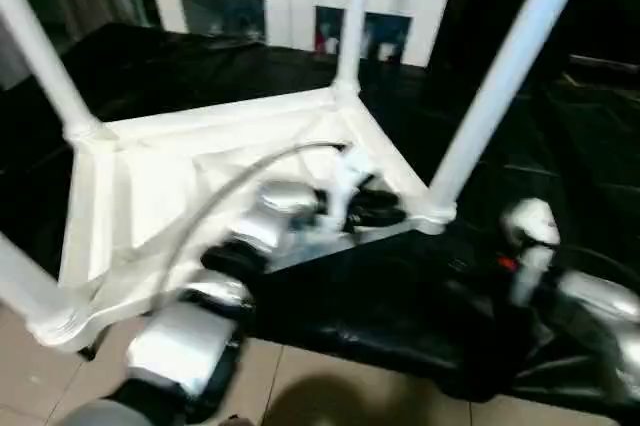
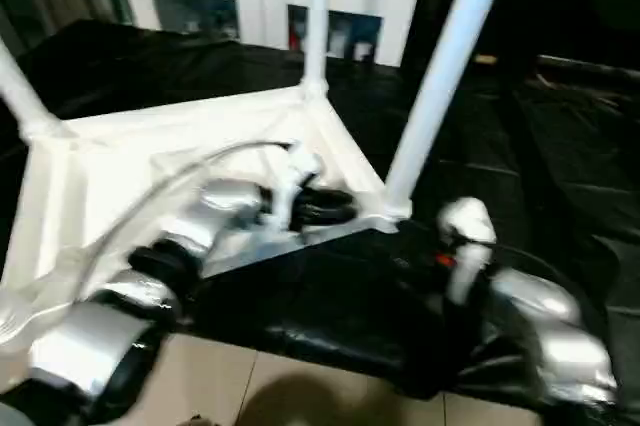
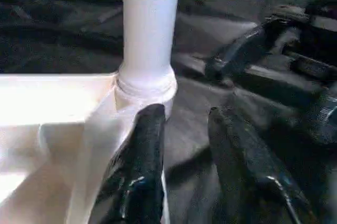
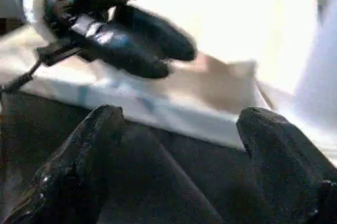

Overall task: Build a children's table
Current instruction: Rotate leg to tighten

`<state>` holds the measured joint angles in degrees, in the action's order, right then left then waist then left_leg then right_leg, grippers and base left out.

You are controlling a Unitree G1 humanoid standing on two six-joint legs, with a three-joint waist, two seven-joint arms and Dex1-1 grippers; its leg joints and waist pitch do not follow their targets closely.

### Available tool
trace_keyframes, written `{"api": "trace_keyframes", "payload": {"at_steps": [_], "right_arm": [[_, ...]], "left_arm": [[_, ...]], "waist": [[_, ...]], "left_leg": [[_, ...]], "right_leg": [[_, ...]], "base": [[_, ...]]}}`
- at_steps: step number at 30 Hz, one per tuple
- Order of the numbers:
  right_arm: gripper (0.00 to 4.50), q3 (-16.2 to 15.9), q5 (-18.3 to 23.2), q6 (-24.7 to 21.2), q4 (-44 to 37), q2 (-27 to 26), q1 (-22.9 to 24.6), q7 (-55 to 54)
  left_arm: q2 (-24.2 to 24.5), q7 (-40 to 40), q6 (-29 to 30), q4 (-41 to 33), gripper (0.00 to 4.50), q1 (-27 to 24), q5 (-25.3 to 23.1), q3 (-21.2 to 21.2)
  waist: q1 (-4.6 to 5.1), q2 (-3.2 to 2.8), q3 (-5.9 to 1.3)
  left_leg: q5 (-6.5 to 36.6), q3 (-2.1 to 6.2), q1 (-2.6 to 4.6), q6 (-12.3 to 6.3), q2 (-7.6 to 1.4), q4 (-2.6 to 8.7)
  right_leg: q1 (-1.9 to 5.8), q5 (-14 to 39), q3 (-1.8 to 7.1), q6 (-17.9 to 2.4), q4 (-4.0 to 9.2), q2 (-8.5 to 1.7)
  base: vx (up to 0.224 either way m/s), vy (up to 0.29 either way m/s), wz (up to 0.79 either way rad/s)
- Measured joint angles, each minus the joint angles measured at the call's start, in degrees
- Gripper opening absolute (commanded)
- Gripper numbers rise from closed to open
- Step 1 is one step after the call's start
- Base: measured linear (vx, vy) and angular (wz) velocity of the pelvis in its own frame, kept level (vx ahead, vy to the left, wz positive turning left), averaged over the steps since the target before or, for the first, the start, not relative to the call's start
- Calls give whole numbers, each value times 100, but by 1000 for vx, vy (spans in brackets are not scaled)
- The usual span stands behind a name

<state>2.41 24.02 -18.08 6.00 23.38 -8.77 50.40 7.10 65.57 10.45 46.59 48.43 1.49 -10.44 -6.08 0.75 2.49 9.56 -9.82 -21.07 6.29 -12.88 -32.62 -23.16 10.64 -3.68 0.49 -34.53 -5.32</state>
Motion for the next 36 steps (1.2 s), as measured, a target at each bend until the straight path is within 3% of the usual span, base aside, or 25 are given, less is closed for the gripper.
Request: {"api": "trace_keyframes", "payload": {"at_steps": [5,7,13,16,22,30,32,36], "right_arm": [[377,-82,-145,147,582,-649,-546,-558],[377,-100,-145,213,793,-830,-685,-676],[377,-35,-150,555,1677,-1456,-1354,-1196],[377,187,-195,819,2254,-1671,-1714,-1605],[377,537,-229,1412,3352,-1851,-2367,-2427],[377,1141,-189,2107,4378,-1691,-2835,-3407],[377,1338,-161,2293,4717,-1485,-2962,-3649],[377,1697,-115,2573,5172,-1035,-3030,-3895]], "left_arm": [[1156,1073,1223,-1621,231,-890,50,-473],[1392,1271,1520,-2002,240,-1125,73,-583],[1952,1434,2421,-3352,289,-1771,157,-808],[2122,1326,2734,-3781,314,-2021,127,-861],[2326,897,2775,-3978,347,-2260,-135,-922],[2268,198,2335,-4005,408,-2372,-195,-850],[2246,23,2120,-4004,414,-2387,-211,-841],[2274,-192,1735,-3986,441,-2530,-250,-667]], "waist": [[22,0,0],[-24,3,2],[-29,38,5],[-20,56,14],[21,62,15],[-137,71,14],[-223,72,13],[-271,72,13]], "left_leg": [[8,-3,7,17,-1,1],[16,-7,-4,31,-1,-2],[17,-10,3,32,0,-8],[14,-9,10,38,0,-9],[10,-4,19,44,0,-7],[8,-7,-1,42,1,-17],[8,-8,-8,41,0,-24],[1,-10,-31,30,1,-43]], "right_leg": [[-16,4,1,-6,-1,0],[-16,8,-1,-12,2,-3],[-15,10,2,-15,-11,-7],[-16,10,3,-15,-31,-6],[-16,5,3,-19,-54,-6],[4,6,11,-18,-57,-8],[9,7,13,-16,-57,-9],[12,14,18,-5,-59,-12]], "base": [[0,0,0],[0,0,0],[0,0,0],[0,0,0],[0,0,0],[0,0,0],[0,0,0],[0,0,0]]}}
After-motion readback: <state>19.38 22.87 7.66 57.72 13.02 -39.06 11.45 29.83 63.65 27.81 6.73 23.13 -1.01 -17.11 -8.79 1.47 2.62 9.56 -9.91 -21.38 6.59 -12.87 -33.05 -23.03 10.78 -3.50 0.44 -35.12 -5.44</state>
